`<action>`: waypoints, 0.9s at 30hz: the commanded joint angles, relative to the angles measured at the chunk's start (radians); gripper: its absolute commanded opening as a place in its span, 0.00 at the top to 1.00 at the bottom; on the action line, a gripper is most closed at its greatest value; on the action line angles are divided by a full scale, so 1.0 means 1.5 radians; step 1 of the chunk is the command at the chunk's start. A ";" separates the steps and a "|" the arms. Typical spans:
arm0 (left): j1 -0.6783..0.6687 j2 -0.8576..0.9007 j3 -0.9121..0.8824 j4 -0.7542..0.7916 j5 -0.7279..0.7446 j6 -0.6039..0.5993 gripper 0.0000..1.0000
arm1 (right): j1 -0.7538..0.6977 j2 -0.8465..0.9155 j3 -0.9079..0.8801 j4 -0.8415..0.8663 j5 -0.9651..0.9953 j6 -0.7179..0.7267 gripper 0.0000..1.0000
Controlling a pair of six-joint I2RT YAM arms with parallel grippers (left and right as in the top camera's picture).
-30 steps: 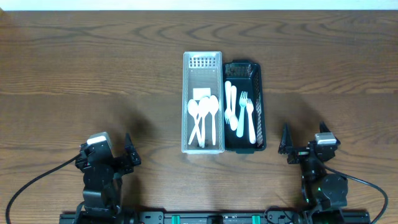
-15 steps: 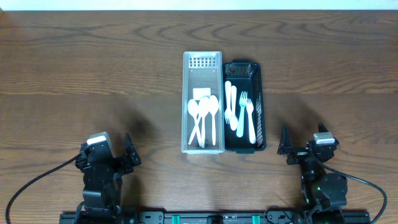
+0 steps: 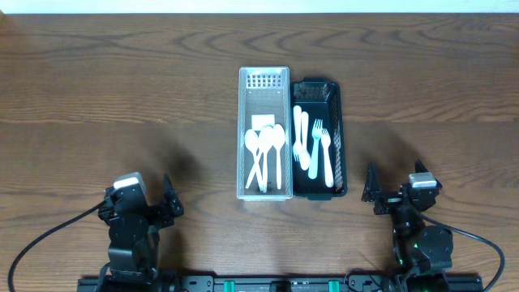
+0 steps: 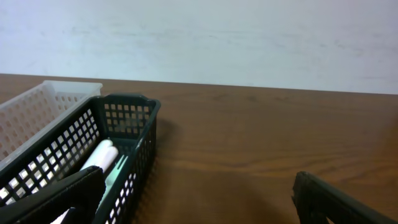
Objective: Pack container
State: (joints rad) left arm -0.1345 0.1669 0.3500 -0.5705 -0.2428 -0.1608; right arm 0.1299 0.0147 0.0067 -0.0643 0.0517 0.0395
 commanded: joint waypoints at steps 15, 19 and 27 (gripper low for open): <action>0.061 -0.110 -0.187 0.314 0.143 0.077 0.02 | 0.005 -0.004 -0.001 -0.004 -0.005 -0.012 0.01; 0.061 -0.110 -0.231 0.403 0.144 0.109 0.02 | 0.005 -0.004 -0.001 -0.004 -0.005 -0.012 0.01; 0.061 -0.104 -0.230 0.332 0.145 0.142 0.02 | 0.005 -0.004 -0.001 -0.004 -0.005 -0.012 0.01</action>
State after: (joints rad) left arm -0.0475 0.0105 0.0200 -0.0231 -0.0238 0.0216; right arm 0.1299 0.0147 0.0067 -0.0654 0.0513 0.0391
